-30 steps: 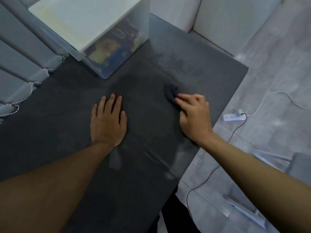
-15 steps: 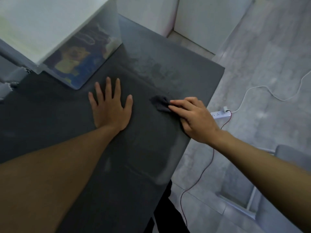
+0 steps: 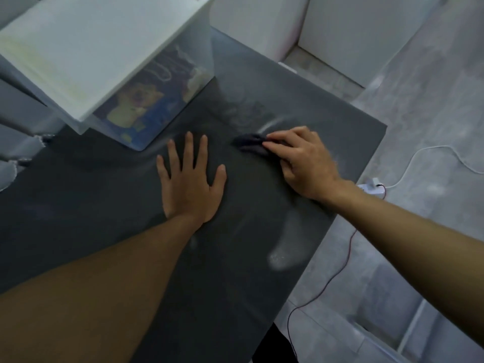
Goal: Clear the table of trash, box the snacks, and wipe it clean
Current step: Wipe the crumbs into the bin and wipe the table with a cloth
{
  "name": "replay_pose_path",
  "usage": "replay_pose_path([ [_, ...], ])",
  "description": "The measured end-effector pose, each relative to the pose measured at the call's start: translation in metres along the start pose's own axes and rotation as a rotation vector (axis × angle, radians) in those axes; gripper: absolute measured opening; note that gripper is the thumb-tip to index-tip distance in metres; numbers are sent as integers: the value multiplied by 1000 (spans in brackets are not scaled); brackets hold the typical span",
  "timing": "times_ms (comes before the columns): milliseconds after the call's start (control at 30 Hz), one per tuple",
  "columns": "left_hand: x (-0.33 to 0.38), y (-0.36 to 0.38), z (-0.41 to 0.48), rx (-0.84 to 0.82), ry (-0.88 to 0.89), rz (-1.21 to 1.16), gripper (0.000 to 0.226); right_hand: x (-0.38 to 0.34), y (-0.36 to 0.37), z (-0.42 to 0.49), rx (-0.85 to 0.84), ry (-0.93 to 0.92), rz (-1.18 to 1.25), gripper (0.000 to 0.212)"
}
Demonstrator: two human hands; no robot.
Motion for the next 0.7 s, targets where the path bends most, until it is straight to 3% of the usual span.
replay_pose_path([
  [133, -1, 1, 0, 5, 2, 7, 74, 46, -1, 52, 116, 523, 31, 42],
  [167, -1, 1, 0, 10, 3, 7, 73, 40, 2, 58, 114, 551, 49, 43],
  [367, -2, 2, 1, 3, -3, 42, 74, -28, 18, 54, -68, -143, 55, 41],
  [433, -2, 2, 1, 6, 6, 36, 73, -13, 19, 78, -43, -102, -29, 41],
  [533, -3, 2, 1, 9, 6, 23, 72, 14, 20, 115, 24, 307, -30, 42],
  [567, -2, 2, 1, 9, 5, 24, 72, 11, 21, 119, 29, 359, -6, 42],
  [600, -2, 2, 1, 9, 5, 25, 72, 0, 23, 121, 17, 317, 8, 43],
  [700, -3, 1, 1, 5, 5, 28, 73, -37, 32, 105, -78, -63, 53, 42],
])
Point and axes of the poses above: each hand's wrist, its own z-axis towards the middle knuckle, its own y-axis out of the palm, x = y × z, the point moved 6 cm from there along z, towards the middle knuckle, and after that the axes turned 9 degrees about y, right-handed, at the moved point
